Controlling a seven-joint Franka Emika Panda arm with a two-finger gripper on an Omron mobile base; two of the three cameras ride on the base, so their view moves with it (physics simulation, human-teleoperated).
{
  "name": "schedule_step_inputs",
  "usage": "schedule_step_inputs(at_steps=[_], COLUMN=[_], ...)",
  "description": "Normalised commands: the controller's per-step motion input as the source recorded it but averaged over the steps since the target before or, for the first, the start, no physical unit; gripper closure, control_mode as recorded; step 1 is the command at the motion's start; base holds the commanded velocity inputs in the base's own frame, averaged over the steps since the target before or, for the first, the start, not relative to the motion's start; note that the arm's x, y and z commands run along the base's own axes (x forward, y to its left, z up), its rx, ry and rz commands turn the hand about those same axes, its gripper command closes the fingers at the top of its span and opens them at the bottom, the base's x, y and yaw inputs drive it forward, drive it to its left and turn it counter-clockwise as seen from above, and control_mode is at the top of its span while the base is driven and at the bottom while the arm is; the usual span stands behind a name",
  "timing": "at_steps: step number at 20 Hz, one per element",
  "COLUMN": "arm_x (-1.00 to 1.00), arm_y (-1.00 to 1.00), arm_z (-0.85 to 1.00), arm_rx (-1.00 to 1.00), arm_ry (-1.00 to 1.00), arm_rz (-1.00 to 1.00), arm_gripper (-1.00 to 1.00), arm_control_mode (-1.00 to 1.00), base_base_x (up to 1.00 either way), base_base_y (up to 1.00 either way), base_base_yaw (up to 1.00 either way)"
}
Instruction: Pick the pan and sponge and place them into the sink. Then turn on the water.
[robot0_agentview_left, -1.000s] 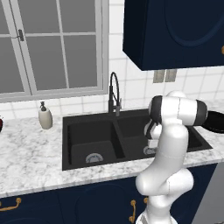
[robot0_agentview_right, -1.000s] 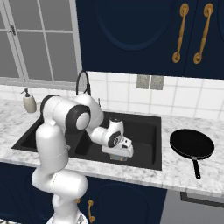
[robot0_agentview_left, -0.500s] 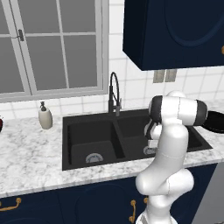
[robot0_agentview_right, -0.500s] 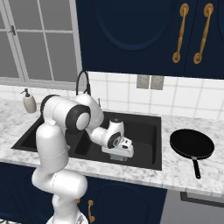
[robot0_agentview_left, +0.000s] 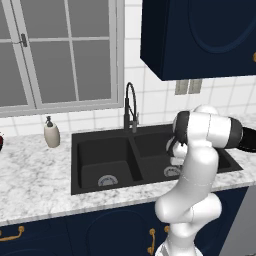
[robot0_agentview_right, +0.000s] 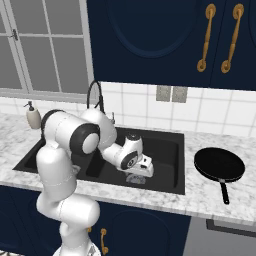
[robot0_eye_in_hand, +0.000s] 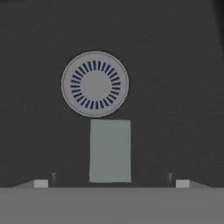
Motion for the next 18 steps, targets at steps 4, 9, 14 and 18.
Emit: schedule_step_inputs(at_steps=[4, 9, 14, 18], arm_x=[-0.04, -0.03, -0.19, -0.19], arm_y=[-0.09, -0.02, -0.17, -0.33], arm_z=[0.79, 1.0, 0.95, 0.52], arm_rx=[0.0, 0.0, -0.01, 0.0], arm_ry=[-0.09, -0.04, 0.0, 0.02], arm_rz=[0.0, 0.0, 0.0, -0.01], arm_gripper=[-1.0, -1.0, -1.0, -1.0], arm_control_mode=[-1.0, -1.0, -1.0, -1.0], base_base_x=[0.0, 0.0, 0.0, 0.0], base_base_y=[0.0, 0.0, 0.0, 0.0], base_base_yaw=[0.0, 0.0, 0.0, 0.0])
